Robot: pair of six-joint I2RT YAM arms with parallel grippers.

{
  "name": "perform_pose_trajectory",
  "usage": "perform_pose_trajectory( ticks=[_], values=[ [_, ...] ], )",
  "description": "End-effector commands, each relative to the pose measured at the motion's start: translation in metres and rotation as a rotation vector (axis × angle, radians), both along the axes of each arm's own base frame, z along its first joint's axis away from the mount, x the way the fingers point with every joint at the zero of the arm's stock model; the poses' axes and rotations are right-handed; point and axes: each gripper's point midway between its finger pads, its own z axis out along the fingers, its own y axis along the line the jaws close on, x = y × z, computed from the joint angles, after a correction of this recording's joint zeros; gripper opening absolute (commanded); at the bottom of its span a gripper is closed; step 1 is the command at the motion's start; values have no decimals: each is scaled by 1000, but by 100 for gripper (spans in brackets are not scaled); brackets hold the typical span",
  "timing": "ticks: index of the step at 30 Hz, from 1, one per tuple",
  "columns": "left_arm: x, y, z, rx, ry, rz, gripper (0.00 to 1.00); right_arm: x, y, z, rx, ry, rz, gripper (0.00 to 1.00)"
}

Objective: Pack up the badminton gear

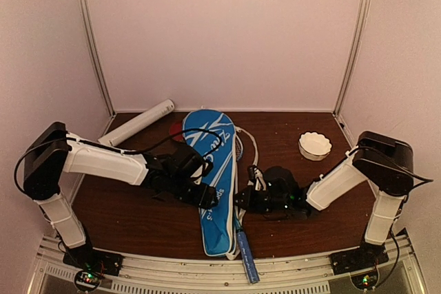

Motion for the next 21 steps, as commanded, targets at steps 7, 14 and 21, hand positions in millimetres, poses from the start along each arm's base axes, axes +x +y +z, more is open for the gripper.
perform_pose_trajectory(
  ticks=[7, 14, 21],
  values=[
    [10, 13, -40, 239, 23, 117, 66, 4, 4, 16, 63, -52, -21, 0],
    [-6, 14, -60, 298, 55, -37, 43, -2, 2, 19, 80, -66, 5, 0],
    [-8, 26, -58, 399, -7, -177, 24, -19, -9, 33, 103, -89, 25, 0]
  ],
)
